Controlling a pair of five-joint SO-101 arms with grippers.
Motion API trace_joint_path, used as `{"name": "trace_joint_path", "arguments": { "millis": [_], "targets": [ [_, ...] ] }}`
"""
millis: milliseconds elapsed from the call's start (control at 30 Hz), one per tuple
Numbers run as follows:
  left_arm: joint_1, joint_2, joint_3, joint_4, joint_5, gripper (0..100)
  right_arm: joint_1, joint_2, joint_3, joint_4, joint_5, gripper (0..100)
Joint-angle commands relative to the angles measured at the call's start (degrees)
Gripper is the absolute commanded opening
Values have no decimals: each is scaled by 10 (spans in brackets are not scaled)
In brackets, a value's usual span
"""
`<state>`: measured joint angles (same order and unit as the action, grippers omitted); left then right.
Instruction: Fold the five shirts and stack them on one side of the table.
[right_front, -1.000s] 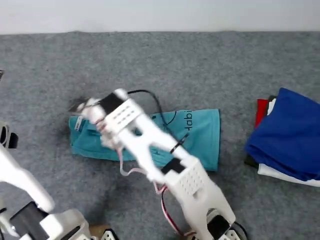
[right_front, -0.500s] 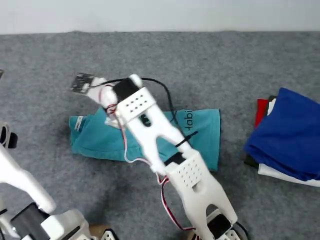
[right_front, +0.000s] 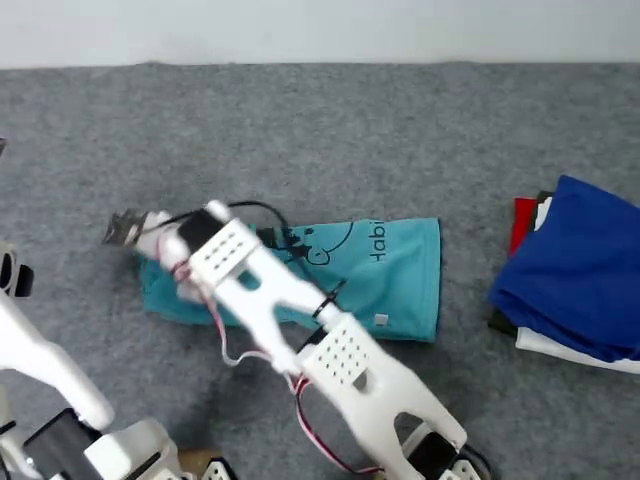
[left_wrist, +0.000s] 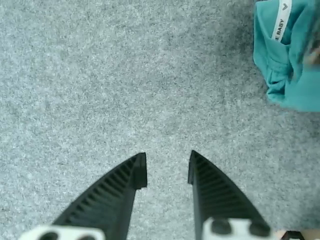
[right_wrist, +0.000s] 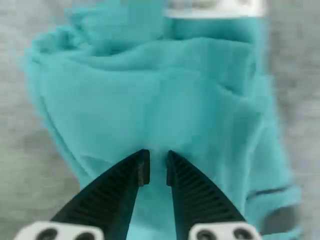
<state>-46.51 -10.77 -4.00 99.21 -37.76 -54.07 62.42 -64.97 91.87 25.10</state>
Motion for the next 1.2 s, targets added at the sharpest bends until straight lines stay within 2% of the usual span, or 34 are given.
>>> {"name": "trace_joint_path", "arguments": {
  "millis": [0,167,267,433,700,900,1167],
  "targets": [
    [1,-25,-1,12,-4,148,-44,-15,-21,39,-26,68],
    [1,-23,-1,12,-4,148,-36,-29,-91,84,-27,68],
    [1,-23,-1,11,-4,148,-7,-36,-137,112,-27,68],
    [3,-23,-1,11,-4,148,57,-50,-131,112,-27,68],
    [3,-23,-1,11,-4,148,102,-126,69,113,-27,69],
    [4,-22,-1,10,-4,148,107,-163,216,111,-29,69],
    [4,-22,-1,9,-4,148,104,-179,219,109,-29,69]
  ]
}}
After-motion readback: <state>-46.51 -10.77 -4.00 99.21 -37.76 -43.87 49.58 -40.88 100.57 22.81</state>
